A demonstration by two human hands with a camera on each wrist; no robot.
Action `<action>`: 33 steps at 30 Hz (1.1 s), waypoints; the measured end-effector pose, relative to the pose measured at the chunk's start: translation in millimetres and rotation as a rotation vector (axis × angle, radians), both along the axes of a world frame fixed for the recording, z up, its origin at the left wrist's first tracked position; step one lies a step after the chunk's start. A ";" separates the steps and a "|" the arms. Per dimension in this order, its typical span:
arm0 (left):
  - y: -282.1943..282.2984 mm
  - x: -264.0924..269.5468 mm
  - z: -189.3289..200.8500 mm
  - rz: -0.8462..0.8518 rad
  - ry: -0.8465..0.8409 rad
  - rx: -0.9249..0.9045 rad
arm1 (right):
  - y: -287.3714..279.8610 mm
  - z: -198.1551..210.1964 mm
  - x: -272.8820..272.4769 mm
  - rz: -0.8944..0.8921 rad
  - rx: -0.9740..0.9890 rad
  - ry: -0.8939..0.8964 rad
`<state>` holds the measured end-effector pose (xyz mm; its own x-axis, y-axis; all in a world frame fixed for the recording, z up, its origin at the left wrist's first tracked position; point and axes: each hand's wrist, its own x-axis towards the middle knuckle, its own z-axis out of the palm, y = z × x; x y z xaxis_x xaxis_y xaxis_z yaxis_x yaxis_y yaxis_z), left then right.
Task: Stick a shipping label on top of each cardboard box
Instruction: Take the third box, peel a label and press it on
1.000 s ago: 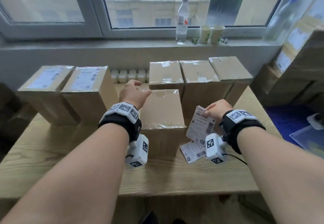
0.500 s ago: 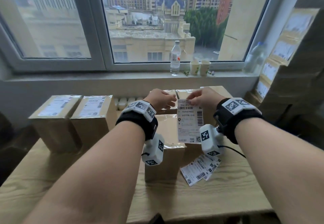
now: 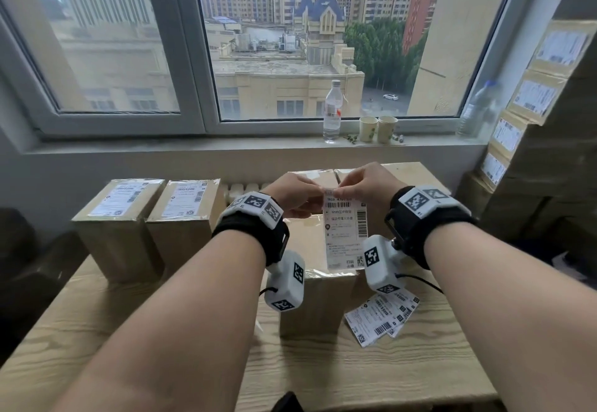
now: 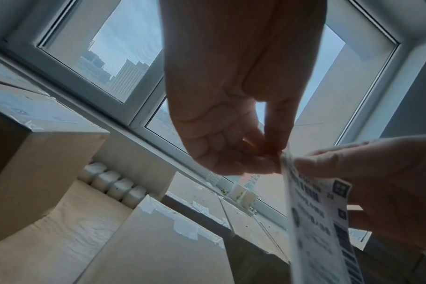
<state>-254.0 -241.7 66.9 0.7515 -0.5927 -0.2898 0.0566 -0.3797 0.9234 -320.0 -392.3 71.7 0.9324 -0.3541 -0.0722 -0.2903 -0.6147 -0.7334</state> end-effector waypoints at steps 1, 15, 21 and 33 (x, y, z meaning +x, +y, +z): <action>0.7 0.2 -0.1 0.005 0.010 -0.013 | 2.2 -0.8 0.6 -0.006 0.005 -0.025; 5.8 11.6 0.1 0.149 0.159 -0.211 | 19.2 -3.2 9.3 0.035 0.078 -0.198; 4.8 15.4 -3.8 0.160 0.170 -0.218 | 18.1 -7.9 15.1 0.052 0.162 -0.181; 9.9 22.0 -8.2 0.107 0.185 -0.252 | 10.7 -17.6 25.9 -0.025 0.083 -0.203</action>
